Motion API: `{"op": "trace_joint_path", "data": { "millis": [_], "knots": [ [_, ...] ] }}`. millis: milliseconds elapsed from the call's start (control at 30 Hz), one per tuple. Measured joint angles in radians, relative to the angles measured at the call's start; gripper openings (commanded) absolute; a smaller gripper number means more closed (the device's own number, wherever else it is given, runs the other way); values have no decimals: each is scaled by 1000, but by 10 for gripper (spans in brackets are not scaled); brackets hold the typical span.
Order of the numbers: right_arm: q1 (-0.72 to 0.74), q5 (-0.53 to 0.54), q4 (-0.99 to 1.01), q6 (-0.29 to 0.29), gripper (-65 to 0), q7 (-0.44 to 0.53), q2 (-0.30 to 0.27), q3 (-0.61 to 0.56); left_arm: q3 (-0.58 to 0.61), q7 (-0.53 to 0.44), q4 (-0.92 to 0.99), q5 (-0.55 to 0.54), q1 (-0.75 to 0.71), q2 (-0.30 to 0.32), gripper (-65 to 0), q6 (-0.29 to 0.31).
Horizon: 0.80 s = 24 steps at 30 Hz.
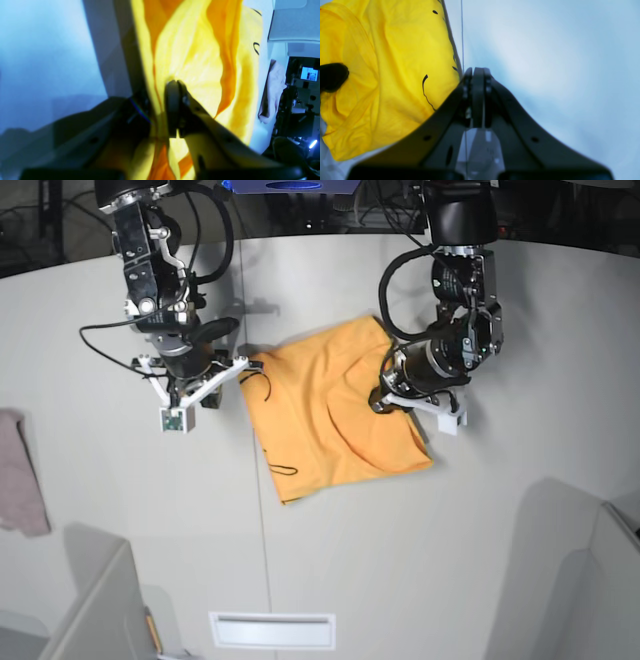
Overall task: Fold the T-shirt properly
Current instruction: 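Drag the folded shirt with the left gripper to straighten it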
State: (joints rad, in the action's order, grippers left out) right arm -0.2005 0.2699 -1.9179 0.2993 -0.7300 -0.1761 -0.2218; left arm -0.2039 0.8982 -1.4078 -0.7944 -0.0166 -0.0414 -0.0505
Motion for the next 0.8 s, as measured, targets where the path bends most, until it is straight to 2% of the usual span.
{"op": "trace_joint_path", "data": {
  "millis": [167,300,467,567,800],
  "knots": [
    [0,0,0,0,-650,0,0,0,3,171,-5,4,58,43,-650,-95],
    [-5,2,0,0,-650,-5,3,23,54,259,-5,12,97,116,-650,-108],
    [-34,0,0,0,-650,-6,62,174,305,269,-3,23,175,247,-650,-115],
    [-61,-3,0,0,-650,-3,78,251,466,266,-1,10,220,307,-650,-115],
    [-109,0,2,0,-650,-3,80,328,820,257,-12,8,352,378,-650,-110]
  ]
}}
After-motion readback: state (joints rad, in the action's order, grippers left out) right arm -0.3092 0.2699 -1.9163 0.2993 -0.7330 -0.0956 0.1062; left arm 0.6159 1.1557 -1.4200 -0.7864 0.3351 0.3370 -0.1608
